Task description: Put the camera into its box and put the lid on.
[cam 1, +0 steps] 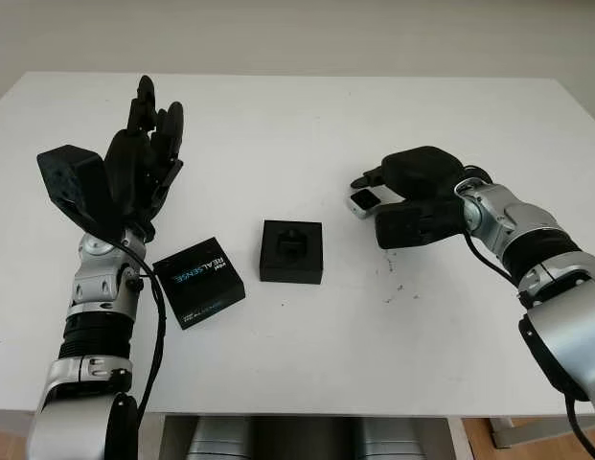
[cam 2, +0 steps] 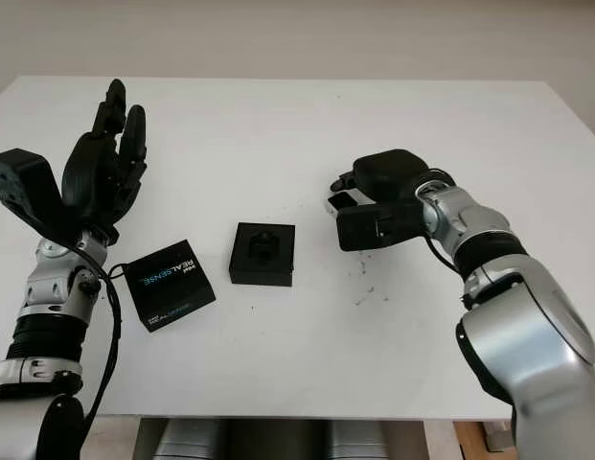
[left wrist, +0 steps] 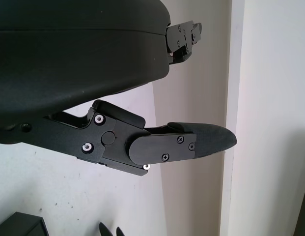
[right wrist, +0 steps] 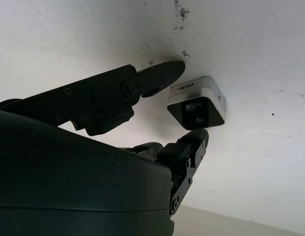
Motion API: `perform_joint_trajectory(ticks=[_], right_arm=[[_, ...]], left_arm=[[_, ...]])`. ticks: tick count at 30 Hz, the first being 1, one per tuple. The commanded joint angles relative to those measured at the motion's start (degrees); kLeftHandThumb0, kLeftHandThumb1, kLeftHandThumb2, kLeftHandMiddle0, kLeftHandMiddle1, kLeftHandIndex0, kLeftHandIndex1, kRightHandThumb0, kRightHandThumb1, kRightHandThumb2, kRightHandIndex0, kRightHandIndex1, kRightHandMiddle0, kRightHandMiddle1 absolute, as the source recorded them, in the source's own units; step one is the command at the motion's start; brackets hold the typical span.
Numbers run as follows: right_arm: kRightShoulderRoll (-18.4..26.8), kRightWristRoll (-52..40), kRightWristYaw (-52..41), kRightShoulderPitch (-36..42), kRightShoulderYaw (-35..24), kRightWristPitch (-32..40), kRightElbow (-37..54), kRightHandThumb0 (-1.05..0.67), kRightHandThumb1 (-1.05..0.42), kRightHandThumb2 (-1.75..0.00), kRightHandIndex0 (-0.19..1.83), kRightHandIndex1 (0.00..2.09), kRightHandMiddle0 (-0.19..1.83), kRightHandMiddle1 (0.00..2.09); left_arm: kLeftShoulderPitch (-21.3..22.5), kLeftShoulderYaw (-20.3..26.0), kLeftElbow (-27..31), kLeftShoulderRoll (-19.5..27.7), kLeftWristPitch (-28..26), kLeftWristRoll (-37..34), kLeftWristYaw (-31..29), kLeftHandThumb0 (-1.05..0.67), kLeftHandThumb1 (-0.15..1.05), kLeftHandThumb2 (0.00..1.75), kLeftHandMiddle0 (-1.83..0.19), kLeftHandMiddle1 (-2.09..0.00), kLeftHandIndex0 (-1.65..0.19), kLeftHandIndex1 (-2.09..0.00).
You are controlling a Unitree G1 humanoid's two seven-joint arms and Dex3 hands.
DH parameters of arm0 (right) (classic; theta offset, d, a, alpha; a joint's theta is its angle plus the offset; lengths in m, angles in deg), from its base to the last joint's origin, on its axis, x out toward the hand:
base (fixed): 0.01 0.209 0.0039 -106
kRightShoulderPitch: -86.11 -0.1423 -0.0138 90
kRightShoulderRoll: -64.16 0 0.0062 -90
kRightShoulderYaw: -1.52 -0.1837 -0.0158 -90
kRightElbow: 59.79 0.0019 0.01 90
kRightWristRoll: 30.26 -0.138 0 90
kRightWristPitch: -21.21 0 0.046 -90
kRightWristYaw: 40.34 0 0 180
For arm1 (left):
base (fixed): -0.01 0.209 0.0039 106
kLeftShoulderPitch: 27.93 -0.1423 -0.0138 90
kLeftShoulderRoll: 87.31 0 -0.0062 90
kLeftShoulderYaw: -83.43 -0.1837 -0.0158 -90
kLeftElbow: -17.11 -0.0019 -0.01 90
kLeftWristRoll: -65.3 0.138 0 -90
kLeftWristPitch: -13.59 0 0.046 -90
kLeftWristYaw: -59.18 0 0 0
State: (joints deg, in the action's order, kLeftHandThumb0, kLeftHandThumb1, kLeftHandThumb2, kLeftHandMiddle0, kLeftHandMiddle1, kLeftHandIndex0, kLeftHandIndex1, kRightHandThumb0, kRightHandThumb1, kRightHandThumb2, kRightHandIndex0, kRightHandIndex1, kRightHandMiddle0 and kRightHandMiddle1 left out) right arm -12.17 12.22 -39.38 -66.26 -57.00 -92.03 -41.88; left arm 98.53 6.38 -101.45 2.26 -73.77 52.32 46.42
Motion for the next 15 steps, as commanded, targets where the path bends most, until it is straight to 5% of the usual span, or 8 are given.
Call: perform_joint_trajectory(ticks=[1,15], right_arm=[[-0.75,-1.66,-0.88,0.66,-1.41,-0.08,-0.39,-0.28,-0.91,-0.06,0.39,0.04,0.57,0.06],[-1.63,-1.79,0.58,1.58,-1.47,-0.25,-1.04,-0.26,-0.94,-0.06,0.45,0.07,0.79,0.19]], left_arm=[[0.65,0.32,0.11,-0.02,0.47,-0.15,-0.04,-0.67,1.05,0.46,0.19,-0.04,0.19,0.00],[0.00,0.41,0.66,-0.06,0.44,-0.32,-0.22,-0.67,1.05,0.45,0.19,-0.01,0.19,0.00]])
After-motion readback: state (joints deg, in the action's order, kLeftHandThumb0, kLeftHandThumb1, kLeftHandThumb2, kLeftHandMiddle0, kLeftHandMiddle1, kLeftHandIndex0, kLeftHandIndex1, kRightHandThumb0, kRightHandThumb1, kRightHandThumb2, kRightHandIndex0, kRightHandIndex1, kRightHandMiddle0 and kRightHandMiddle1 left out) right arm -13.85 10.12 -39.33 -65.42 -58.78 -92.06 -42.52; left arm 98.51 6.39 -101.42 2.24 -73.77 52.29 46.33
